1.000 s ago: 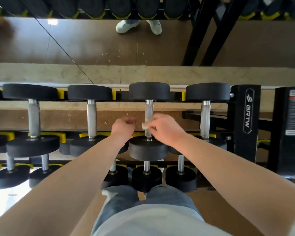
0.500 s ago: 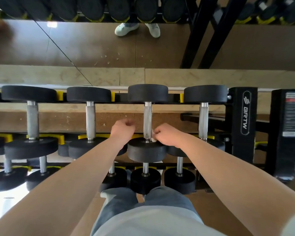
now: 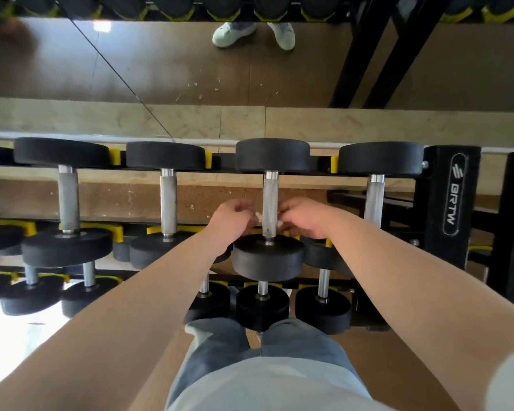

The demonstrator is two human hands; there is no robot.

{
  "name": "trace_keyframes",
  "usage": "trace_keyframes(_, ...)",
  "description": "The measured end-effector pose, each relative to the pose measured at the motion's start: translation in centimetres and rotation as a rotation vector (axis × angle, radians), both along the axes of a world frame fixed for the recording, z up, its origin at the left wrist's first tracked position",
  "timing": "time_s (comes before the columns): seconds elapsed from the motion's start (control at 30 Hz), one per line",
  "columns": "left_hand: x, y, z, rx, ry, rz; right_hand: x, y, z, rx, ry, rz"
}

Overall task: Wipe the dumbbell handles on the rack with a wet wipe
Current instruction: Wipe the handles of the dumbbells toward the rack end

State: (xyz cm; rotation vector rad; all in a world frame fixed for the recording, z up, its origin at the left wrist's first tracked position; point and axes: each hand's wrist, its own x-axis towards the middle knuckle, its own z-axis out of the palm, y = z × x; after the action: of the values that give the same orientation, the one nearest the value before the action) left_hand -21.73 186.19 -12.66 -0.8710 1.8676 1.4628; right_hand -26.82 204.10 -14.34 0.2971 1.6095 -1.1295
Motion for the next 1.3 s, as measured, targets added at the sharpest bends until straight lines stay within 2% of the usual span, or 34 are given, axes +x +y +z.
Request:
trace_keyframes(0.1, 0.0, -0.1, -0.3, 0.028, -0.052, -0.022, -0.1, 0.1, -0.3, 0.074, -0.043, 0.235)
trace_keyframes(0.17, 0.1, -0.2, -0.5, 0.050, -0.071, -0.022, -1.1, -0.2, -0.2, 0.049, -0.031, 0.174)
trace_keyframes(0.2, 0.0, -0.1, -0.5, 0.055, -0.073, -0.021, -1.8, -0.4, -0.1, 0.018, -0.007, 0.031)
trace_keyframes(0.3, -0.3, -0.3, -0.7, 0.090, -0.081, 0.033, -3.1, -0.9, 0.6, -0.193, -0.038, -0.609)
trace_keyframes(0.33, -0.3, -0.4, -0.8, 0.110, -0.083, 0.054, -3.1, -0.9, 0.9, -0.216, -0.028, -0.652)
trace_keyframes(0.37, -0.4, -0.4, -0.8, 0.129, -0.083, 0.069, -2.8, -0.8, 1.0, -0.188, 0.010, -0.580)
trace_keyframes(0.43, -0.6, -0.3, -0.9, 0.165, -0.078, 0.087, -1.7, -0.2, 1.2, -0.066, 0.096, -0.290)
trace_keyframes(0.57, -0.7, 0.1, -0.8, 0.177, -0.079, 0.066, -0.1, 1.3, 1.0, 0.115, 0.119, 0.237)
trace_keyframes(0.63, -0.6, 0.4, -0.7, 0.170, -0.079, 0.042, 0.3, 1.4, 1.2, 0.097, 0.121, 0.175)
trace_keyframes(0.73, -0.4, 0.8, -0.4, 0.154, -0.065, 0.037, 0.2, 0.8, 1.7, -0.068, 0.134, -0.313)
trace_keyframes(0.77, -0.4, 0.8, -0.2, 0.150, -0.053, 0.040, 0.0, 0.5, 2.1, -0.089, 0.178, -0.427)
trace_keyframes(0.8, -0.4, 0.9, -0.1, 0.144, -0.041, 0.044, -0.2, 0.2, 2.5, -0.045, 0.262, -0.441)
trace_keyframes(0.9, -0.3, 1.1, 0.6, 0.113, 0.010, 0.071, 0.6, -0.4, 3.7, 0.189, 0.536, -0.190)
trace_keyframes(0.97, 0.0, 0.9, 0.8, 0.105, 0.045, 0.094, 2.2, -0.2, 4.0, 0.215, 0.590, -0.024)
trace_keyframes(1.07, 0.7, 0.6, 0.9, 0.099, 0.075, 0.062, 4.6, 0.5, 3.5, 0.246, 0.576, 0.263)
trace_keyframes(1.13, 1.0, 0.6, 0.9, 0.074, 0.092, 0.024, 4.8, 0.7, 3.4, 0.243, 0.578, 0.259)
trace_keyframes(1.23, 1.5, 0.5, 1.5, 0.084, 0.137, -0.015, 3.8, 0.0, 3.7, 0.198, 0.631, 0.098)
trace_keyframes(1.3, 1.6, 0.4, 2.0, 0.147, 0.154, 0.045, 3.3, -0.8, 3.9, 0.100, 0.620, -0.015)
